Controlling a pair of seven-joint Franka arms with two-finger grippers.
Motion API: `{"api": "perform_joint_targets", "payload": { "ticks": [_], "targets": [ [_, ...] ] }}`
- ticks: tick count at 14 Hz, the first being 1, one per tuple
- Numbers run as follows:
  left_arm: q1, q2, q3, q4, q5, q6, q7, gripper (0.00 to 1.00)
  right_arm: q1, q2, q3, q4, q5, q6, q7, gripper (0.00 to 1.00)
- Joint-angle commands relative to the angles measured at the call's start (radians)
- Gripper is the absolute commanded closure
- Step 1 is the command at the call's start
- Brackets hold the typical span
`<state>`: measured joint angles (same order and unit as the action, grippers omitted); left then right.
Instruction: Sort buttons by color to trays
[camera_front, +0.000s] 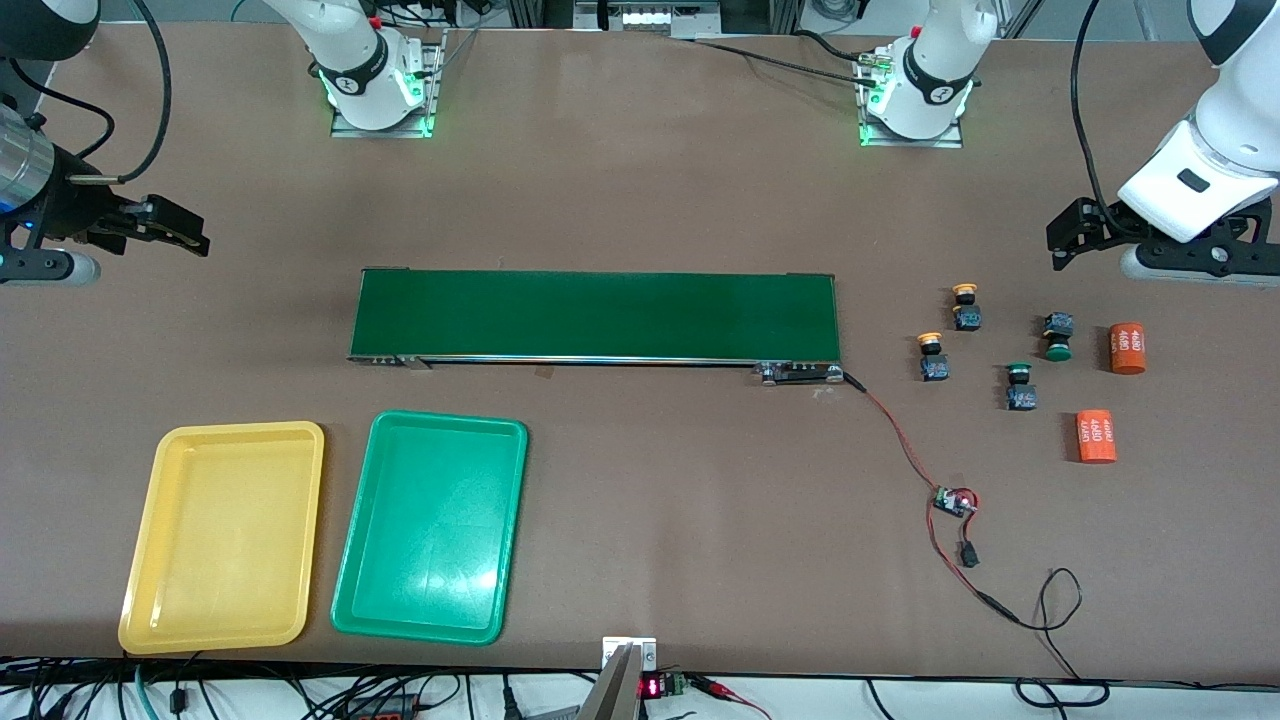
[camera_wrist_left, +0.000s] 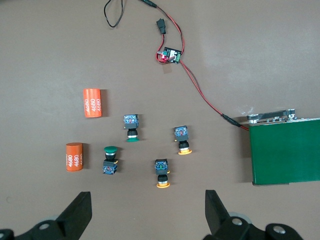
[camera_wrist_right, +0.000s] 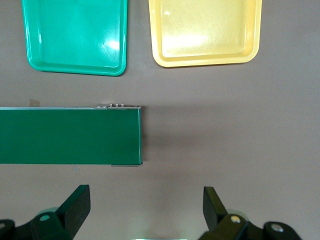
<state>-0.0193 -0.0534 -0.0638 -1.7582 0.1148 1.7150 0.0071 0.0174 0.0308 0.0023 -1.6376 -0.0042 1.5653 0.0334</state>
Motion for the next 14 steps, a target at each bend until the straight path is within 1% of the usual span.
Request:
{"api": "perform_joint_targets", "payload": {
  "ticks": [1, 4, 5, 7, 8, 10, 12, 14],
  "targets": [
    [0.012, 0.044, -0.008, 0.019, 0.013, -0.032, 0.002, 0.00, -0.007, 0.009, 0.001, 0.022, -0.002, -0.007, -0.012, 0.00],
    [0.010, 0.076, -0.008, 0.019, 0.002, -0.124, -0.001, 0.00, -0.004, 0.009, 0.001, 0.022, -0.002, -0.007, -0.010, 0.00],
    [0.013, 0.078, -0.008, 0.016, 0.002, -0.132, 0.004, 0.00, -0.004, 0.009, 0.001, 0.022, -0.002, -0.005, -0.010, 0.00],
    [0.030, 0.130, 0.001, 0.019, 0.014, -0.127, 0.016, 0.00, -0.005, 0.009, 0.001, 0.022, 0.001, -0.005, -0.010, 0.00],
    [0.062, 0.154, 0.001, 0.020, 0.017, -0.115, 0.017, 0.00, -0.005, 0.009, 0.001, 0.022, 0.003, -0.005, -0.010, 0.00],
    [0.117, 0.208, 0.001, 0.023, 0.017, -0.036, 0.037, 0.00, -0.004, 0.009, 0.001, 0.022, 0.003, -0.005, -0.010, 0.00],
    [0.168, 0.272, 0.003, 0.023, 0.045, 0.091, 0.101, 0.00, -0.002, 0.009, 0.001, 0.022, 0.000, -0.005, -0.010, 0.00],
    [0.212, 0.351, 0.002, 0.023, 0.074, 0.246, 0.151, 0.00, -0.002, 0.009, 0.001, 0.022, -0.002, -0.007, -0.010, 0.00]
  ]
}}
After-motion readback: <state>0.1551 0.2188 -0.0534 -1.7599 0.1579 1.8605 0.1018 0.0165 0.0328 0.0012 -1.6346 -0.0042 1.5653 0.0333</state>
